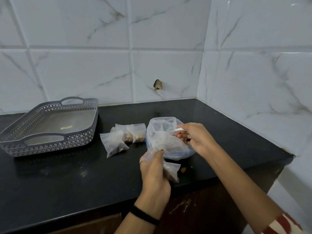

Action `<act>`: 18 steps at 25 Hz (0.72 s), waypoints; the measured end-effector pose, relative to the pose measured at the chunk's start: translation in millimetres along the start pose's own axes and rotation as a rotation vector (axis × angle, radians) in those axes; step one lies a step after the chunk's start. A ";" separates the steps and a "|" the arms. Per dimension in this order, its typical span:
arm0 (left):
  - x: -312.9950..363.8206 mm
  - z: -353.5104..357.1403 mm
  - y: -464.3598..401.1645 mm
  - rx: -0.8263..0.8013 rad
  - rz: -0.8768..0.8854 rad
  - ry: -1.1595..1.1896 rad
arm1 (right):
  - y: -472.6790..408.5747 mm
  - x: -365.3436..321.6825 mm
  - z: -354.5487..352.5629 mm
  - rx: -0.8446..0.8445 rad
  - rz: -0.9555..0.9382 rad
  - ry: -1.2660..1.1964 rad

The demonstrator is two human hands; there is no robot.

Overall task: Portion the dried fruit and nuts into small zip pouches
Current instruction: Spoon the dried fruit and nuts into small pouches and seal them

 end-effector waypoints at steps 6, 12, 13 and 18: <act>18.9 -18.8 8.1 -0.037 0.009 -0.098 | -1.9 -11.8 14.1 -0.089 -0.096 0.199; 57.6 -32.2 15.9 -0.100 0.241 -0.244 | 13.4 -6.3 -12.6 -0.113 -0.045 0.054; 61.7 -31.9 16.4 -0.123 0.271 -0.280 | 15.7 -2.4 -18.9 -0.107 -0.027 0.021; 69.6 -19.0 22.7 -0.273 0.422 -0.483 | 32.4 5.1 -44.4 -0.096 -0.042 -0.119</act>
Point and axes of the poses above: each hand's wrist, its own y-axis away from the middle knuckle, its own z-axis out of the palm, x = y × z, the point moved 9 cm from there along -y, towards the middle knuckle, and after that the axes turned 8 degrees about y, right-handed, at the moved point
